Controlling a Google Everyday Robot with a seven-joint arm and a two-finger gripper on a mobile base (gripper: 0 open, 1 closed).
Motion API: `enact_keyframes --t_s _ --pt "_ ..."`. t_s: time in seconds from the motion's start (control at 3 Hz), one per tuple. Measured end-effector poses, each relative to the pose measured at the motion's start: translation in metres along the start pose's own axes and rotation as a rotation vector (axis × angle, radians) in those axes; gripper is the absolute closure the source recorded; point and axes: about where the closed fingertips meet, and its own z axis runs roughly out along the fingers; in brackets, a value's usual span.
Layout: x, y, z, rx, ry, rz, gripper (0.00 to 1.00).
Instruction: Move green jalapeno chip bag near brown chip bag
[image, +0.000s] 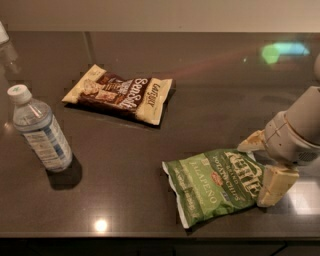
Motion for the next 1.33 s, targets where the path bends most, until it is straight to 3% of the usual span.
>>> enact_keyframes --t_s 0.67,1.0,1.33 --pt "-0.017 -0.007 -0.028 0.025 -0.017 0.021 0.87" --pt "-0.030 -0.026 -0.051 0.069 -0.026 0.028 1.00" --pt "-0.044 -0.060 -0.071 0.125 -0.036 0.039 1.00"
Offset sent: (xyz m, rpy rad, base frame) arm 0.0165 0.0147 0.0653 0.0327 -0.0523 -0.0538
